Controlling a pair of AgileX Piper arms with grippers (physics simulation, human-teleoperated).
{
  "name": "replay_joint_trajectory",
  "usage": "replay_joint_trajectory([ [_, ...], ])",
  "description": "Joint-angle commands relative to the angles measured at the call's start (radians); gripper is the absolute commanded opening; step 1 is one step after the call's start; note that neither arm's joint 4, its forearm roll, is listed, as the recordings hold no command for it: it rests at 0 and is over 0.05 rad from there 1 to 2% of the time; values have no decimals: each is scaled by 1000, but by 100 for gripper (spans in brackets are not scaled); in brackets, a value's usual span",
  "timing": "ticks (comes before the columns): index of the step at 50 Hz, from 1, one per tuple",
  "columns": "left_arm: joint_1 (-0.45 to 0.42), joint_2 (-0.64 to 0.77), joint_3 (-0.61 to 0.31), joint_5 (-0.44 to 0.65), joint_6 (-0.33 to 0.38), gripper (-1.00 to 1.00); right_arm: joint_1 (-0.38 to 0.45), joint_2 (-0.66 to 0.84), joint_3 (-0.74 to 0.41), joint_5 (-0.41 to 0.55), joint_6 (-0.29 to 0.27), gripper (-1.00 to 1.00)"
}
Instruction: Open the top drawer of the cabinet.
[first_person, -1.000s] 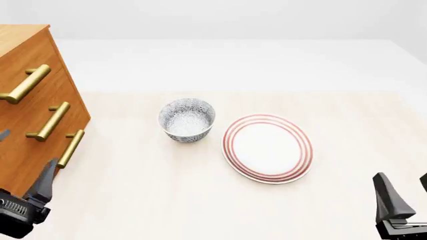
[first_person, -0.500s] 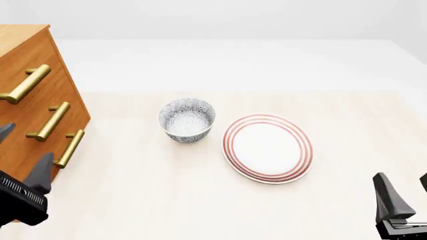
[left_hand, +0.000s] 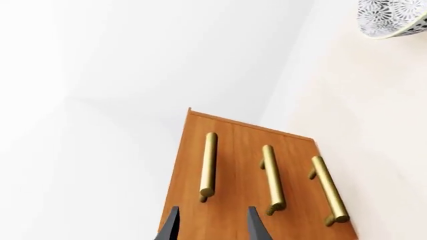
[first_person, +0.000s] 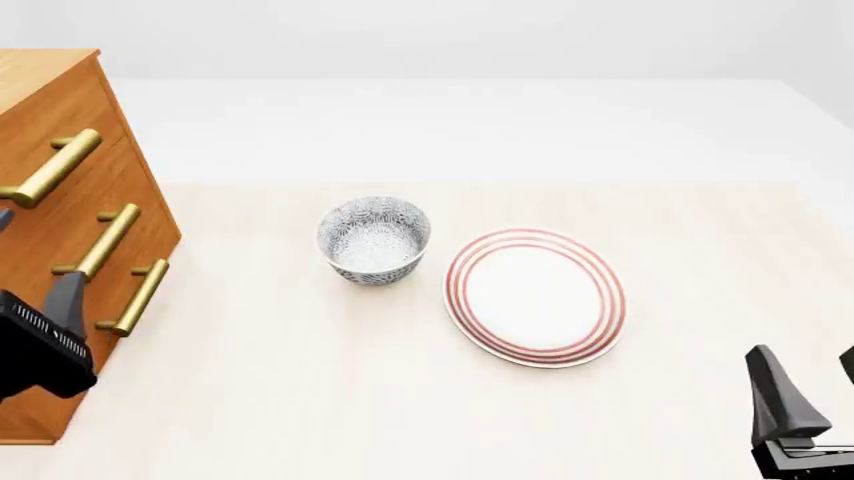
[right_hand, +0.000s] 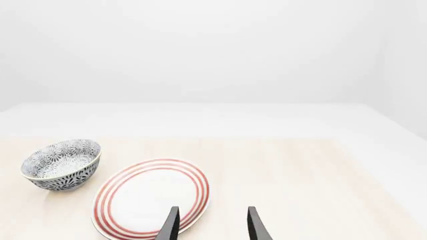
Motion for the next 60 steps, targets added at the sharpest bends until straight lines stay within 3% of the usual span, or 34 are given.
replay_joint_trajectory([
  [1,36,79,-24,-70,40,100,0,-2,0,2,0,100],
  [17,40,231,-38,-204,79,100,0,-2,0,2,0,100],
  [60,92,449,-137,-331,88,100,0,-2,0,2,0,100],
])
